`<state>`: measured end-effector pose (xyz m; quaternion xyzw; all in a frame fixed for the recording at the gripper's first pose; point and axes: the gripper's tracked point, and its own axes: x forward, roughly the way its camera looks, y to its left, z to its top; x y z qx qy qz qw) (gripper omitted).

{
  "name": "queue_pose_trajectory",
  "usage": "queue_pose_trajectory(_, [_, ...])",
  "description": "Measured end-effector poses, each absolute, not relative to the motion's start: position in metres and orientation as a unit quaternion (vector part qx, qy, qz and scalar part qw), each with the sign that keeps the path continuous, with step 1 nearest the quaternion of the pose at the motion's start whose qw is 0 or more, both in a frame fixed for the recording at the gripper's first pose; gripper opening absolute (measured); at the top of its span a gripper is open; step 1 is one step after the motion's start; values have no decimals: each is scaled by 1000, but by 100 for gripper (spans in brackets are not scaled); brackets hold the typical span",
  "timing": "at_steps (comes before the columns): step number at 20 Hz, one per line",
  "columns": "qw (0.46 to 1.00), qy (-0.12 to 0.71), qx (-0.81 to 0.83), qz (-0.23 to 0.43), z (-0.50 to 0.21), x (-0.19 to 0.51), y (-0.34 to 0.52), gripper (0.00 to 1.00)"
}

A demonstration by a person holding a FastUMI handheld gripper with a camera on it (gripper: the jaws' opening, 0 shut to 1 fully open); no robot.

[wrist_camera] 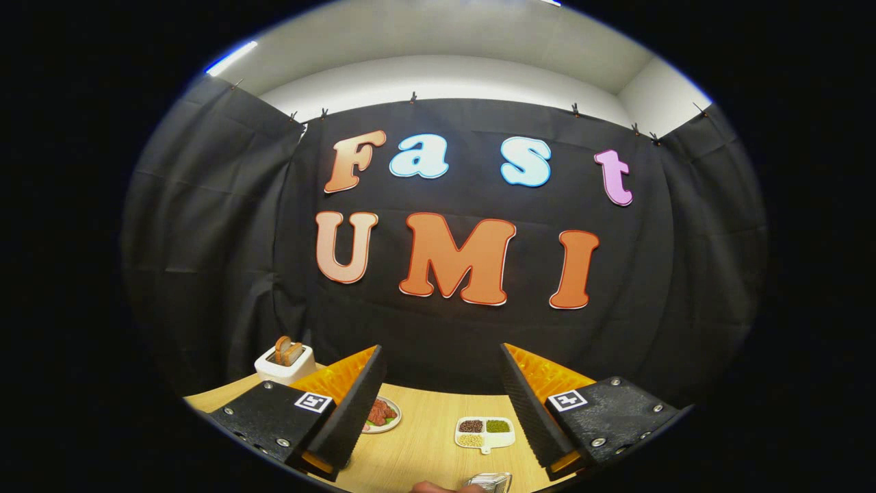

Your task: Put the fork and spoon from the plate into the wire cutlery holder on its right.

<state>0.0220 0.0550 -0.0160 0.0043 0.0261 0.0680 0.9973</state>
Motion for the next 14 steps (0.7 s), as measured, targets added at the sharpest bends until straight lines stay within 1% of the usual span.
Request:
queue_pose_trajectory(3, [995, 43, 3, 91, -27, 21, 79, 99])
queue_pose_trajectory(7, [985, 96, 2, 143, -64, 15, 129, 99])
queue_pose_trajectory(11, [960, 202, -24, 189, -137, 5, 182, 99])
queue_pose_trajectory(14, [942, 256, -36, 213, -170, 0, 215, 99])
